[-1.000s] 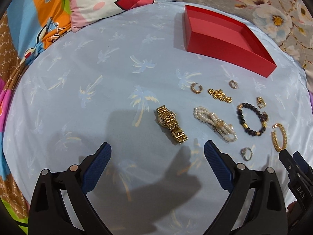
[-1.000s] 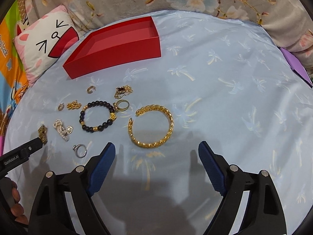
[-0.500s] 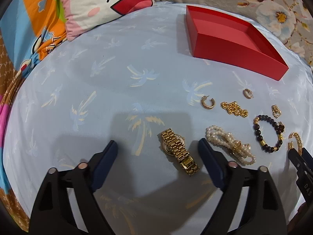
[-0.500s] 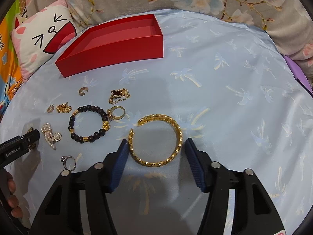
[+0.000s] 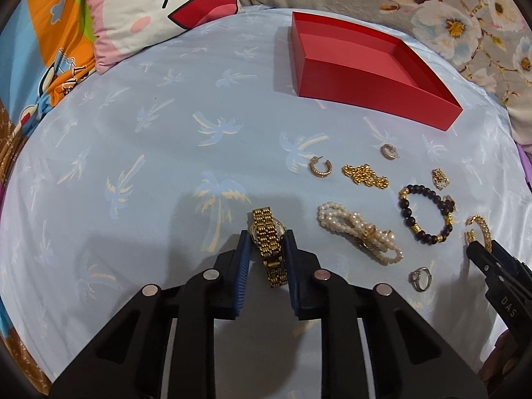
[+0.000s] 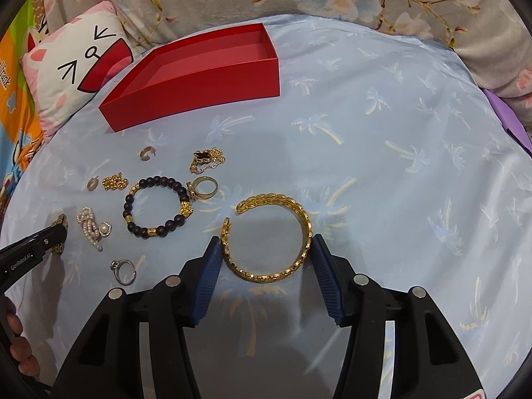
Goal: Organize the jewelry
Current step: 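Grasp the gold watch with the left tool while the right tool grasps the gold bangle, then carry the watch and bangle into the red tray and open both tools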
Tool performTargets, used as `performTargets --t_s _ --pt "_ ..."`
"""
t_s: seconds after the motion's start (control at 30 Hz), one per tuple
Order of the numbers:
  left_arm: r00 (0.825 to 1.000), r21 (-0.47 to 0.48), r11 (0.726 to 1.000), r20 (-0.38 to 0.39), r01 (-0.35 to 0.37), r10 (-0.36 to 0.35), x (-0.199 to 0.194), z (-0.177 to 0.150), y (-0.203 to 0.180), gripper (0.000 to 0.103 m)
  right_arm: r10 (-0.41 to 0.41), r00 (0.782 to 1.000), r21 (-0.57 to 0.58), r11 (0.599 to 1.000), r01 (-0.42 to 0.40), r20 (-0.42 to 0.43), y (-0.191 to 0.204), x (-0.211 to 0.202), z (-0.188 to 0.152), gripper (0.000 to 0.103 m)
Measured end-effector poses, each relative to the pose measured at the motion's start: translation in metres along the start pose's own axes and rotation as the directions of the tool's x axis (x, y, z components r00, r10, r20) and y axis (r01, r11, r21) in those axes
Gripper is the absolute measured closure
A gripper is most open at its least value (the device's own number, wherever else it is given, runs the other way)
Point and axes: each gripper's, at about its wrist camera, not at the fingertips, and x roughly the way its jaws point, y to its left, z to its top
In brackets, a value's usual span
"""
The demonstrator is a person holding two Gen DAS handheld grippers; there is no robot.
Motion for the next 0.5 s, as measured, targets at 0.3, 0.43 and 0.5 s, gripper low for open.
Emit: performTargets --t_s 0.3,0.43,0.5 --pt "0.997 -0.025 0.997 0.01 0.074 -0.074 -0.018 -0.002 0.004 0.092 0.02 1.0 0.014 1.0 -0.02 0.024 -0.003 -0.021 -0.001 0.05" --pt "0.995 -0.024 0.995 0.032 0.095 -0.094 -0.033 0.0 0.003 0.092 0.026 0.999 0.014 1.0 -0.027 0.044 -0.003 -0.033 -0.002 0.05" --pt "0.993 -0.025 0.994 0.047 0.108 -0.106 -0.043 0.002 0.004 0.092 0.031 0.998 0.01 0.999 -0.031 0.054 -0.002 -0.04 -0.002 0.05"
